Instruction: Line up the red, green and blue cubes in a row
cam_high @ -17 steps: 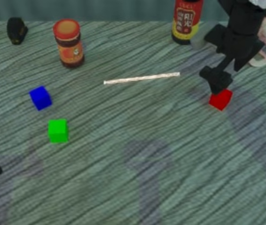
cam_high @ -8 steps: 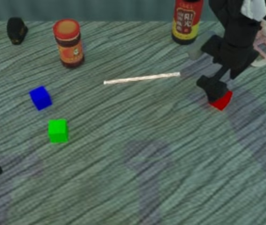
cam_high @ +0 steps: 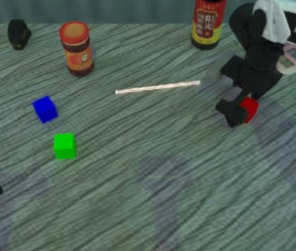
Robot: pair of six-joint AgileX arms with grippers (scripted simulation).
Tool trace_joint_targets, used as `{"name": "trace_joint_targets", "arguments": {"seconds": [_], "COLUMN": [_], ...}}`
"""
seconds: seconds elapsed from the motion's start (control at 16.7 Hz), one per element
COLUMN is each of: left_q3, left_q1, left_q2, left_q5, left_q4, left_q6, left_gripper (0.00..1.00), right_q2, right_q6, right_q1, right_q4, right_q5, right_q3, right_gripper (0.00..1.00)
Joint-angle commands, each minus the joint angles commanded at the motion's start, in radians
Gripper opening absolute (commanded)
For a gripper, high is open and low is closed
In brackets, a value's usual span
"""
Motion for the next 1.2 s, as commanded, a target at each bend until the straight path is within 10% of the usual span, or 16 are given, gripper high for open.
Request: {"name": "trace_joint_targets", "arguments": {"seconds": [0.84, 1.2], "left_q3": [0.0, 0.0], "left_q1": [0.0, 0.0], "left_q2": [0.0, 0.0], "left_q5": [0.0, 0.0], "left_q4": [0.0, 0.0], "left_q6": [0.0, 0.0], "left_gripper": [1.0, 1.0], "right_q2": [0.0, 0.0], "right_q6": [0.0, 0.0], "right_q1": [0.0, 0.0], "right_q4": [0.0, 0.0], "right_q5": [0.0, 0.0], "right_q3": [0.0, 0.0], "right_gripper": [0.02, 0.0]}}
